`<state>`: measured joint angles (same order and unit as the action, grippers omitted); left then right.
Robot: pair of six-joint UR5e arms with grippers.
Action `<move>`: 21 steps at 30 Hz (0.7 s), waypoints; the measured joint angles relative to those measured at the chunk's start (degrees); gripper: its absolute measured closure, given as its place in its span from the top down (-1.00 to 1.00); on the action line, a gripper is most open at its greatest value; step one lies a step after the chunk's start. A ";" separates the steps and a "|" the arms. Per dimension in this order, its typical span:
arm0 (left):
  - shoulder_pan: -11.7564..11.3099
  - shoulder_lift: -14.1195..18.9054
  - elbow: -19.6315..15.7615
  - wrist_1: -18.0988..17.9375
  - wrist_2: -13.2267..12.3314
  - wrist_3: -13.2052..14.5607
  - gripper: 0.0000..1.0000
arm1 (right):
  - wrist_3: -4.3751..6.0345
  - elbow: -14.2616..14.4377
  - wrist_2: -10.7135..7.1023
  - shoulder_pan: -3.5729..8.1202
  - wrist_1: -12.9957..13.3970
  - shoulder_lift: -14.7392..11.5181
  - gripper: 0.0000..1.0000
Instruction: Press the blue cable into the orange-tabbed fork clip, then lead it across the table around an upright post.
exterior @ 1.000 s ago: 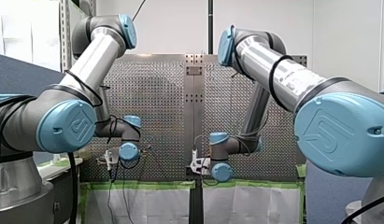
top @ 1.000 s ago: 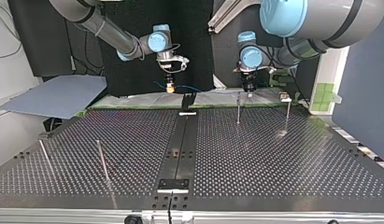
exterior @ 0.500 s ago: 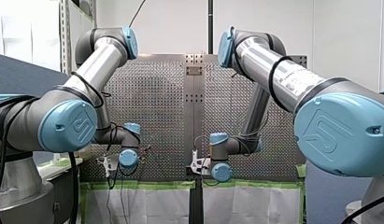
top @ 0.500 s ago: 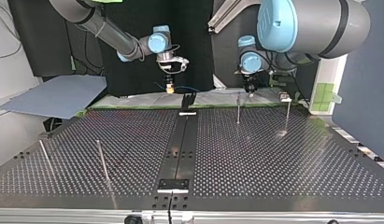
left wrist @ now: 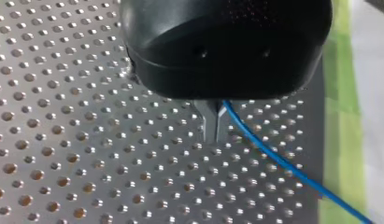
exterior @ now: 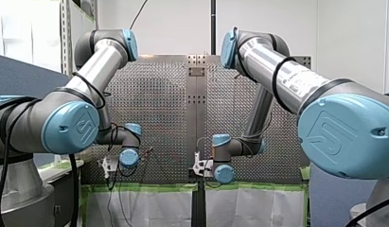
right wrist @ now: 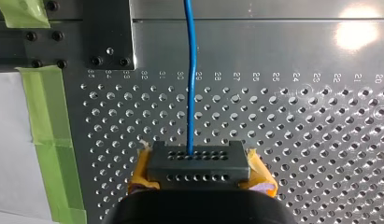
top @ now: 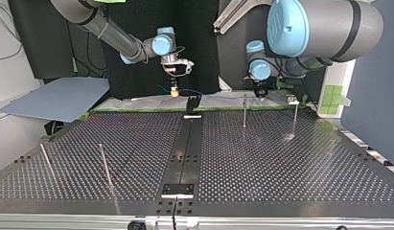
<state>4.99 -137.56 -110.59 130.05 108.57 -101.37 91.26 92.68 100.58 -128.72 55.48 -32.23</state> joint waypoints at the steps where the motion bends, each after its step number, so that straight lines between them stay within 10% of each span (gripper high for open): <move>1: -0.01 0.01 -0.30 -0.01 0.03 0.09 -1.00 | -0.01 -0.02 0.00 0.00 0.00 0.00 -1.00; 21: 0.92 2.67 -5.96 -1.56 -0.88 4.49 -1.00 | 0.20 -0.20 0.04 -0.14 -0.09 0.01 -1.00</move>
<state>5.91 -134.89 -116.54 128.49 107.69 -96.87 91.46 92.48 100.62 -128.86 55.39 -32.21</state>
